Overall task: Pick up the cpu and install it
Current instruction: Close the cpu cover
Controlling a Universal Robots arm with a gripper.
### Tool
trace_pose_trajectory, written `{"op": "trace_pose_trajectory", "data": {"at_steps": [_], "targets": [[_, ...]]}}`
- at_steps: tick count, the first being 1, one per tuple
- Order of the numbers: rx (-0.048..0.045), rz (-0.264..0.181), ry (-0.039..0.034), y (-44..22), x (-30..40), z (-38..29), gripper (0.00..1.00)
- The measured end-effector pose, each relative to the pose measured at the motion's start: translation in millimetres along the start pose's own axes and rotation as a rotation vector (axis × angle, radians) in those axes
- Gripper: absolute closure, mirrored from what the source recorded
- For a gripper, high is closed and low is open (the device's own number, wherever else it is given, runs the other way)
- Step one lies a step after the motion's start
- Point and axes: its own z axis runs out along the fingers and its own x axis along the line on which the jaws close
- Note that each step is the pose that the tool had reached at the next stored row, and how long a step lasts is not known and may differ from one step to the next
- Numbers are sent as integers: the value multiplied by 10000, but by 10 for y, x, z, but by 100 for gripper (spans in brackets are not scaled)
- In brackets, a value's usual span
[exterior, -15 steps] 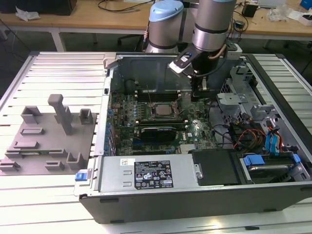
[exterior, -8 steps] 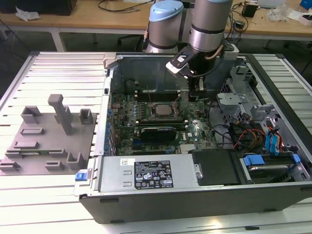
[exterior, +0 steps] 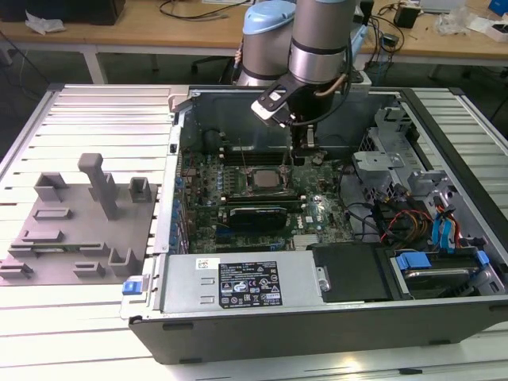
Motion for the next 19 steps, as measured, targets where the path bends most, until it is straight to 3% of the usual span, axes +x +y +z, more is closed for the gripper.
{"op": "trace_pose_trajectory", "data": {"at_steps": [4,19], "targets": [[-1,2,0,-46,0,-1,89],[0,3,0,-49,0,-1,89]]}}
